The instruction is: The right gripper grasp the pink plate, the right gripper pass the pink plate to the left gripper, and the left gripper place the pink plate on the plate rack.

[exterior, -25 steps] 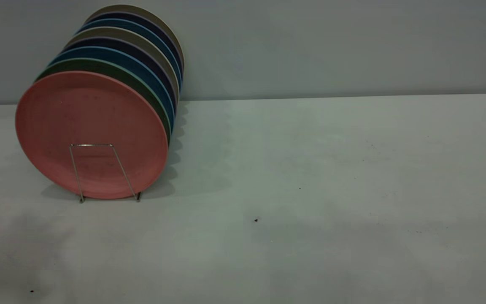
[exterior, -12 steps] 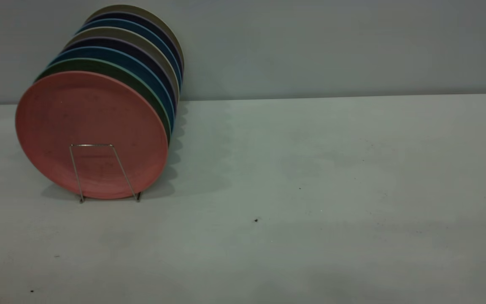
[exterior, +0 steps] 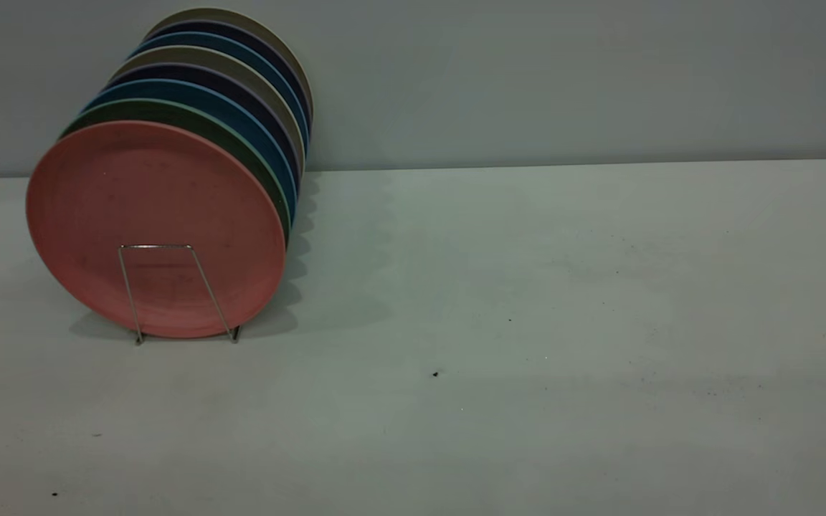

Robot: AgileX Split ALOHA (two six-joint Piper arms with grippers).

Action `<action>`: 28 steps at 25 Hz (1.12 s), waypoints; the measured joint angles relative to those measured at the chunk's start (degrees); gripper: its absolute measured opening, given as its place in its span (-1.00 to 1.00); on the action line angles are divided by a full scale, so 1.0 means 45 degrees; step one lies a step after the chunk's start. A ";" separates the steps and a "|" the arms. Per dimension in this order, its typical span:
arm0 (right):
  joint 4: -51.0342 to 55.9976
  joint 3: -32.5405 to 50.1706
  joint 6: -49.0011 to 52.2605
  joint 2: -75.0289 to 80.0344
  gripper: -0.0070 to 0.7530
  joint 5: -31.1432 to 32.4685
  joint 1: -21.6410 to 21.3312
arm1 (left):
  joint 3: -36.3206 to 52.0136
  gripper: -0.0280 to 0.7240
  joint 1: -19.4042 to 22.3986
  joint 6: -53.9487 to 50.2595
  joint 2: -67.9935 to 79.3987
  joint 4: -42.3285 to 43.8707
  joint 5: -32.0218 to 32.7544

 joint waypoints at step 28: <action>0.0000 0.0000 0.0000 -0.1107 -0.16 -0.0004 -0.0551 | 0.4033 0.19 0.0000 -0.0860 -0.5366 0.0989 -0.0491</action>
